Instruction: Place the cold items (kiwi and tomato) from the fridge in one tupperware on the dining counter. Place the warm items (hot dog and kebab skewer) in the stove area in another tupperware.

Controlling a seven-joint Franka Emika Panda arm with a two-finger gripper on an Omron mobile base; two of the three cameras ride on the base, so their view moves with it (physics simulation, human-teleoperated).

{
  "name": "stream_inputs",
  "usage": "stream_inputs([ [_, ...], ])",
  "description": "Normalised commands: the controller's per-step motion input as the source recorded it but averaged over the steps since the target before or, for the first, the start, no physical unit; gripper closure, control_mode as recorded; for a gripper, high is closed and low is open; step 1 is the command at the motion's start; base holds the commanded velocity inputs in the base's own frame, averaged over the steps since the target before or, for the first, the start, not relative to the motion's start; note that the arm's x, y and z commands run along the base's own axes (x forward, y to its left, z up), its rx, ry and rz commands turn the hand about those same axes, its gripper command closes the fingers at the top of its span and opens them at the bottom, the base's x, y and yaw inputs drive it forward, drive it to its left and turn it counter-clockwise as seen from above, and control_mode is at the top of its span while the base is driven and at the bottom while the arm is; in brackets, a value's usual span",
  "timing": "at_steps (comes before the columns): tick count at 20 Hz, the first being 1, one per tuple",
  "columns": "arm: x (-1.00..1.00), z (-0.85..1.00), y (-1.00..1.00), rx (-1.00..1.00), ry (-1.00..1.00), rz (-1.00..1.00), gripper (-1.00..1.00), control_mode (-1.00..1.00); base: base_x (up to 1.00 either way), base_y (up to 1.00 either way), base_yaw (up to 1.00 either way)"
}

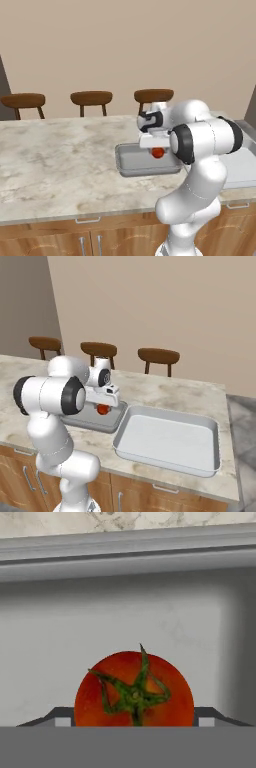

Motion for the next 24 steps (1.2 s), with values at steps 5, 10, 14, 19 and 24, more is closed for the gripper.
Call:
stream_inputs([
  [5, 0.16, -0.46, 0.00, 0.00, 0.00, 0.00, 1.00, -1.00, 0.00, 0.00, 0.00],
  [10, -0.03, -0.20, 0.00, 0.00, -0.03, 0.00, -1.00, -1.00, 0.00, 0.00, 0.00],
  [14, -0.28, 0.03, 0.00, 0.00, -0.09, 0.00, -1.00, -1.00, 0.00, 0.00, 0.00],
  [19, -0.44, 0.34, -0.03, 0.01, -0.11, 0.00, -1.00, -1.00, 0.00, 0.00, 0.00],
  [24, -0.52, 0.61, -0.02, 0.00, -0.15, 0.00, -1.00, -1.00, 0.00, 0.00, 0.00],
])
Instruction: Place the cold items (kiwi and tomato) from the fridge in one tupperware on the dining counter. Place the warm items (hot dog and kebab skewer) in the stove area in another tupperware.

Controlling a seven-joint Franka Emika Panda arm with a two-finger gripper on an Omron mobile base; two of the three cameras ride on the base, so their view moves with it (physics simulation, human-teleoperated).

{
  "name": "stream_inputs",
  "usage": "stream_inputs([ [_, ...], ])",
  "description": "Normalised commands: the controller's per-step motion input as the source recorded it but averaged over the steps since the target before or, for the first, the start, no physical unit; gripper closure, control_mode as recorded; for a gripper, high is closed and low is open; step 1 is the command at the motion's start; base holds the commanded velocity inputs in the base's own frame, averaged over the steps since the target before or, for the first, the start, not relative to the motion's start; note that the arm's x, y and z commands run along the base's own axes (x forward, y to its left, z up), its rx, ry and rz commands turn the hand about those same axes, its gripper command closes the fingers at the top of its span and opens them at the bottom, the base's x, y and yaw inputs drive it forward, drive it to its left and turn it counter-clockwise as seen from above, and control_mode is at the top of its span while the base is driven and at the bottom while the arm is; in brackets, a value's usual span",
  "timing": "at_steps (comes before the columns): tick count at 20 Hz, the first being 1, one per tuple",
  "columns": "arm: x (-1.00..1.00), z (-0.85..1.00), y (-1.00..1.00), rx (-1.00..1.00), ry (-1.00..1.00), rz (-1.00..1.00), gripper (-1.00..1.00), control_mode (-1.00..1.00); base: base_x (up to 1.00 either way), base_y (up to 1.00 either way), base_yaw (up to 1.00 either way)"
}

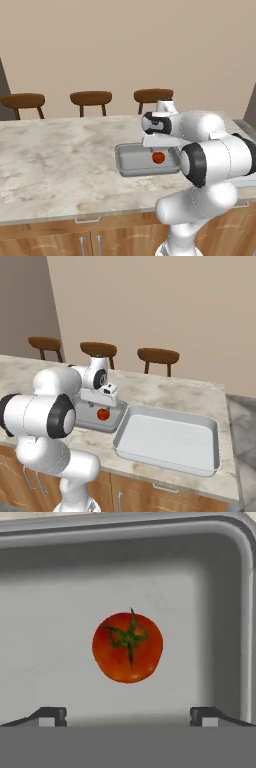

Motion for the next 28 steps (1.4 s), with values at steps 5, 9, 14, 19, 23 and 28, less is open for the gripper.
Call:
stream_inputs([
  [5, -0.89, 0.61, 0.01, 0.00, -0.23, 0.00, -1.00, -1.00, 0.00, 0.00, 0.00],
  [9, -1.00, 0.61, 0.01, 0.00, -0.32, 0.00, -1.00, -1.00, 0.00, 0.00, 0.00],
  [14, -0.88, 0.82, 0.10, -0.02, -0.32, 0.00, -1.00, -1.00, 0.00, 0.00, 0.00],
  [19, -0.69, 0.66, 0.03, -0.03, -0.33, 0.02, -1.00, -1.00, 0.00, 0.00, 0.00],
  [23, -0.57, 0.37, 0.00, -0.02, -0.36, 0.02, -1.00, -1.00, 0.00, 0.00, 0.00],
  [28, -0.06, 0.00, 0.01, 0.00, -0.01, 0.00, -1.00, 1.00, -0.28, 0.01, -0.10],
])
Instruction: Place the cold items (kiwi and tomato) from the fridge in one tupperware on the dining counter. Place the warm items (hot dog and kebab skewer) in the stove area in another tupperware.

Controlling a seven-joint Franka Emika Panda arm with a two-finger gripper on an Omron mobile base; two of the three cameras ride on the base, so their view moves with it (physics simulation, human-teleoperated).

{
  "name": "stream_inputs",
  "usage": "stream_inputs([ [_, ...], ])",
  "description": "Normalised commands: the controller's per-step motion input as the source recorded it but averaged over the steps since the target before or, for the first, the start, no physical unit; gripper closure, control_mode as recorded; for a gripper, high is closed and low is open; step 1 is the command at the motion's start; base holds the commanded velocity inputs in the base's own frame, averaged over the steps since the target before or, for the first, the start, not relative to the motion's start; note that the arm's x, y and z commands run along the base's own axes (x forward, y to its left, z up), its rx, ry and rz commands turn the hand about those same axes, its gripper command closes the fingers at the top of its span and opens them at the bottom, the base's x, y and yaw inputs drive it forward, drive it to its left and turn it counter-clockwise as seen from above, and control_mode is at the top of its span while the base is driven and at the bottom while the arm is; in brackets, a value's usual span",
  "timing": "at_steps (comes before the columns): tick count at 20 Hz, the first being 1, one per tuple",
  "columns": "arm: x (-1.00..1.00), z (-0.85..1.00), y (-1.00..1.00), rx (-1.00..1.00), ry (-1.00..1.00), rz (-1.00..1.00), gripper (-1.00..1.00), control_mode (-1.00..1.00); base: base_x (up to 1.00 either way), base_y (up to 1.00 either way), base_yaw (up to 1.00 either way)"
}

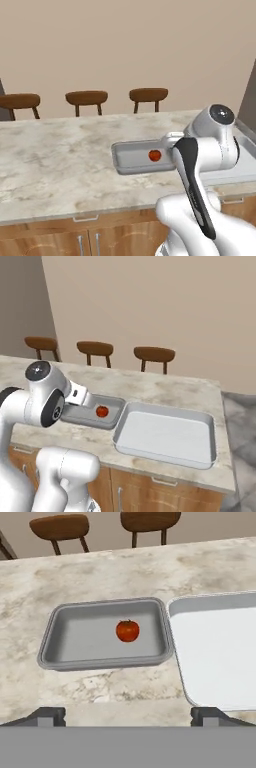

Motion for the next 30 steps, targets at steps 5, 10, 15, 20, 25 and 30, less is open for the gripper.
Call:
stream_inputs([
  [5, 0.00, 0.00, 0.00, 0.00, 0.00, 0.00, -1.00, 1.00, -0.55, 0.01, -0.77],
  [10, 0.00, 0.00, 0.00, 0.00, 0.00, 0.00, -1.00, 1.00, -0.19, 0.01, -0.96],
  [15, 0.00, 0.00, 0.00, 0.00, 0.00, 0.00, -1.00, 1.00, -0.02, 0.00, -1.00],
  [20, 0.00, 0.00, 0.00, 0.00, 0.00, 0.00, -1.00, 1.00, 0.00, 0.00, -1.00],
  [25, 0.00, 0.00, 0.00, 0.00, 0.00, 0.00, -1.00, 1.00, 0.02, -0.01, -1.00],
  [30, 0.00, 0.00, 0.00, 0.00, 0.00, 0.00, -1.00, 1.00, 0.22, -0.08, -0.93],
])
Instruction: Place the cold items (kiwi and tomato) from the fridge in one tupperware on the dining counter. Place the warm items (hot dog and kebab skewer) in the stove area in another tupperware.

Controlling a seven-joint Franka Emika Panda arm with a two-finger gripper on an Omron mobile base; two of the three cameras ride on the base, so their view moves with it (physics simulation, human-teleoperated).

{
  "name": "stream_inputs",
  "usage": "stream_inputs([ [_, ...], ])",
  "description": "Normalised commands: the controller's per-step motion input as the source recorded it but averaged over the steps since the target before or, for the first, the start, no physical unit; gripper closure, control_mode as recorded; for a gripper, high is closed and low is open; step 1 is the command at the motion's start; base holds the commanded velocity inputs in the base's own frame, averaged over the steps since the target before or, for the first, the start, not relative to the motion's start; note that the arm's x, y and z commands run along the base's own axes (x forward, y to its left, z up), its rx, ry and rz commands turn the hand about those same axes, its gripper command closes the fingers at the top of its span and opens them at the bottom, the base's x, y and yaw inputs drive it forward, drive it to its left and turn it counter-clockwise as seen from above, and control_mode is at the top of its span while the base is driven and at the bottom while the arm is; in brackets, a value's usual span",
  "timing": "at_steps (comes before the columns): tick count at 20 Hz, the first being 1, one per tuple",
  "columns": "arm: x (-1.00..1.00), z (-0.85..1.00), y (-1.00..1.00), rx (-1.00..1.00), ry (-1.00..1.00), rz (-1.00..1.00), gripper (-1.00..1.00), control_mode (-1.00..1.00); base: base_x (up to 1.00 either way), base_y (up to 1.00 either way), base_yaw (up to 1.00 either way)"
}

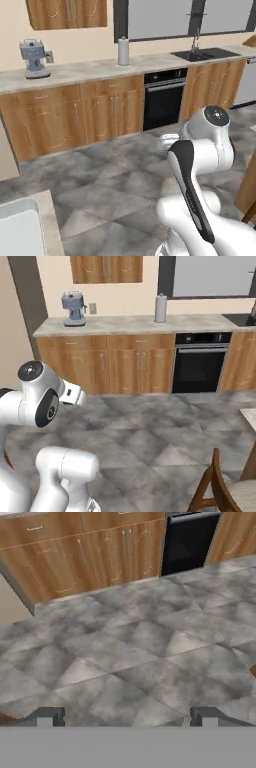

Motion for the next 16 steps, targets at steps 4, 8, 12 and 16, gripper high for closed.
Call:
stream_inputs([
  [4, 0.00, 0.00, 0.00, 0.00, 0.00, 0.00, -1.00, 1.00, 0.69, -0.13, -0.69],
  [8, 0.00, 0.00, 0.00, 0.00, 0.00, 0.00, -1.00, 1.00, 1.00, 0.03, -0.50],
  [12, 0.00, 0.00, 0.00, 0.00, 0.00, 0.00, -1.00, 1.00, 1.00, 0.26, -0.52],
  [16, 0.00, 0.00, 0.00, 0.00, 0.00, 0.00, -1.00, 1.00, 1.00, 0.45, -0.58],
])
